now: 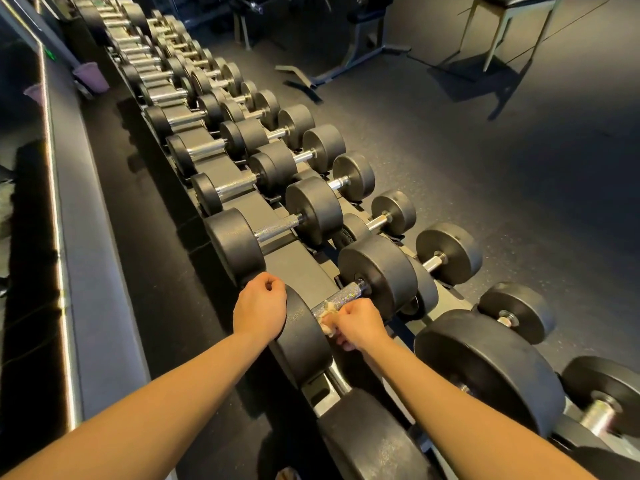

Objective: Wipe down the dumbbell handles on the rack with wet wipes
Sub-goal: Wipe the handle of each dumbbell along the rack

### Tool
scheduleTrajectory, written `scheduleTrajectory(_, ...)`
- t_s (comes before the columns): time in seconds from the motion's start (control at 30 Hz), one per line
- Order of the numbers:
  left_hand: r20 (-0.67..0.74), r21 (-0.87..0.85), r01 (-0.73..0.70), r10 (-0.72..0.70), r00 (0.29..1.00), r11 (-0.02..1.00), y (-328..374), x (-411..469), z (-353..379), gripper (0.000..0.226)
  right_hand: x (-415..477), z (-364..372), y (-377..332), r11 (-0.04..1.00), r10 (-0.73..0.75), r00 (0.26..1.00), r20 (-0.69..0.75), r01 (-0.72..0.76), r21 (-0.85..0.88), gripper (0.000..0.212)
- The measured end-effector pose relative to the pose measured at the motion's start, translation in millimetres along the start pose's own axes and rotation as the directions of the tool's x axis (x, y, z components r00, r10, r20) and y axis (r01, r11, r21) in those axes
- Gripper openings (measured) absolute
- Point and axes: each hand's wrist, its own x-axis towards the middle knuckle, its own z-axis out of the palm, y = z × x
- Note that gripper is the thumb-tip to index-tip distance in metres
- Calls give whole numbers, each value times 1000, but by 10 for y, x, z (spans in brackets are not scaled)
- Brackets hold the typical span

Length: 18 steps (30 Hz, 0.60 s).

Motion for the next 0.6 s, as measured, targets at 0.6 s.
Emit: scheduleTrajectory(0.6,735,-76,-657,487,471,750,581,778,-24,18,-153,-274,-841,945,145,989,8,-141,296,25)
